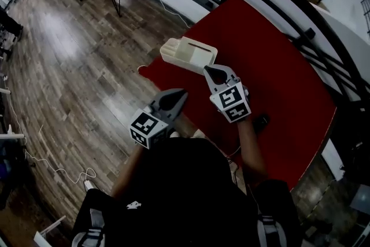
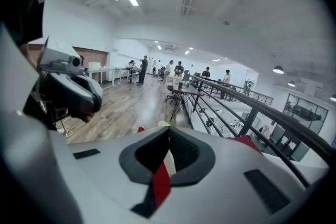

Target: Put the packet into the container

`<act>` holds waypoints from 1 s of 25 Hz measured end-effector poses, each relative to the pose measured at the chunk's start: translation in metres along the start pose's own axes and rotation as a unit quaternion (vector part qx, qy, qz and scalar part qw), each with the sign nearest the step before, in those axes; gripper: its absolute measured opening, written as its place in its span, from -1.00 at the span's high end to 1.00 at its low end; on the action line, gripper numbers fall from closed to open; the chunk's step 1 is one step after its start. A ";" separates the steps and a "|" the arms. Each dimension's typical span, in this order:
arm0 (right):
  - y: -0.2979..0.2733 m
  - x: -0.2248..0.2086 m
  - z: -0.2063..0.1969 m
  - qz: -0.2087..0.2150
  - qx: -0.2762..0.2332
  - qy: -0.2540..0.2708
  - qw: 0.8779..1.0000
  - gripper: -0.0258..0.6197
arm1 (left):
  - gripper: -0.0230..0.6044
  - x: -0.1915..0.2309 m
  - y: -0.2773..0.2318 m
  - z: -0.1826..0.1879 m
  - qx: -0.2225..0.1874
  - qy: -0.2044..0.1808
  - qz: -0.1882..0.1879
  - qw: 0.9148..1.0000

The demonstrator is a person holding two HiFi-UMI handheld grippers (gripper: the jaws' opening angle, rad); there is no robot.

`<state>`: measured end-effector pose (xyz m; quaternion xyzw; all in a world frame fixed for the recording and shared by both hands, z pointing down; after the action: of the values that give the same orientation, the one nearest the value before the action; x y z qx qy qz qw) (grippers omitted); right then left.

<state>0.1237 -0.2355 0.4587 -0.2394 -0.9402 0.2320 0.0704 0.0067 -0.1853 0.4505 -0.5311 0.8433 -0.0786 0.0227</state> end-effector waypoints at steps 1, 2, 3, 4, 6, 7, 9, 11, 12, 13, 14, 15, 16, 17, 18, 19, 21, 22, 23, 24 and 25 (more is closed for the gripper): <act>0.008 0.004 -0.001 -0.002 -0.012 -0.011 1.000 0.85 | 0.90 -0.002 -0.001 0.002 -0.002 -0.001 -0.006 1.000; 0.015 0.007 -0.003 -0.005 -0.025 -0.022 0.999 0.85 | 0.90 -0.004 -0.003 0.003 -0.005 0.000 -0.011 1.000; 0.022 0.010 -0.004 -0.009 -0.038 -0.036 0.999 0.85 | 0.90 -0.005 -0.003 0.005 -0.008 0.002 -0.015 1.000; 0.029 0.012 -0.007 -0.013 -0.051 -0.051 0.997 0.85 | 0.90 -0.007 -0.004 0.007 -0.010 0.004 -0.019 1.000; 0.041 0.016 -0.012 -0.017 -0.075 -0.079 0.994 0.85 | 0.90 -0.010 -0.007 0.009 -0.013 0.001 -0.028 1.000; 0.046 0.019 -0.014 -0.019 -0.086 -0.089 0.992 0.85 | 0.90 -0.012 -0.009 0.009 -0.012 -0.001 -0.033 0.999; 0.058 0.026 -0.016 -0.025 -0.111 -0.097 0.989 0.85 | 0.90 -0.015 -0.011 0.008 -0.012 -0.004 -0.040 0.999; 0.069 0.032 -0.014 -0.038 -0.142 -0.095 0.985 0.85 | 0.90 -0.016 -0.012 0.008 -0.014 -0.004 -0.044 0.999; 0.074 0.036 -0.013 -0.046 -0.159 -0.093 0.982 0.85 | 0.90 -0.017 -0.012 0.008 -0.015 -0.004 -0.045 0.999; 0.079 0.038 -0.011 -0.051 -0.174 -0.093 0.979 0.85 | 0.90 -0.018 -0.012 0.008 -0.016 -0.004 -0.047 0.999; 0.083 0.041 -0.010 -0.054 -0.186 -0.098 0.976 0.85 | 0.90 -0.018 -0.013 0.009 -0.017 -0.005 -0.048 0.999; 0.087 0.043 -0.009 -0.051 -0.195 -0.109 0.974 0.85 | 0.90 -0.019 -0.013 0.010 -0.018 -0.006 -0.050 0.999; 0.089 0.045 -0.009 -0.044 -0.200 -0.121 0.971 0.85 | 0.90 -0.019 -0.013 0.010 -0.019 -0.006 -0.050 0.999; 0.090 0.048 -0.008 -0.036 -0.204 -0.131 0.970 0.85 | 0.90 -0.019 -0.014 0.011 -0.020 -0.006 -0.051 0.998; 0.090 0.050 -0.008 -0.032 -0.205 -0.134 0.969 0.85 | 0.90 -0.019 -0.014 0.011 -0.021 -0.006 -0.051 0.998; 0.090 0.053 -0.009 -0.032 -0.203 -0.133 0.970 0.85 | 0.90 -0.019 -0.014 0.011 -0.023 -0.006 -0.052 0.998; 0.090 0.056 -0.012 -0.043 -0.195 -0.127 0.972 0.85 | 0.90 -0.021 -0.014 0.013 -0.025 -0.006 -0.054 0.998; 0.089 0.056 -0.012 -0.047 -0.193 -0.126 0.972 0.85 | 0.90 -0.021 -0.013 0.013 -0.026 -0.006 -0.055 0.998; 0.090 0.057 -0.013 -0.052 -0.194 -0.126 0.972 0.85 | 0.90 -0.021 -0.013 0.014 -0.026 -0.006 -0.055 0.998; 0.090 0.057 -0.013 -0.054 -0.195 -0.127 0.971 0.85 | 0.90 -0.021 -0.013 0.014 -0.026 -0.007 -0.056 0.998; 0.089 0.057 -0.013 -0.056 -0.196 -0.128 0.971 0.85 | 0.90 -0.021 -0.012 0.014 -0.026 -0.007 -0.056 0.998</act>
<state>0.1144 -0.1334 0.4291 -0.1641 -0.9803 0.0681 -0.0858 0.0287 -0.1728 0.4381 -0.5782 0.8140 -0.0544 0.0103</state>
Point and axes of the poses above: the fingertips, and each gripper's own axes: y backward along the fingers, x to its left, z out of its top, the point moved 4 cm from there along y, backward along the fingers, and after that the axes turned 12 degrees about -y, right-handed, at the moved point
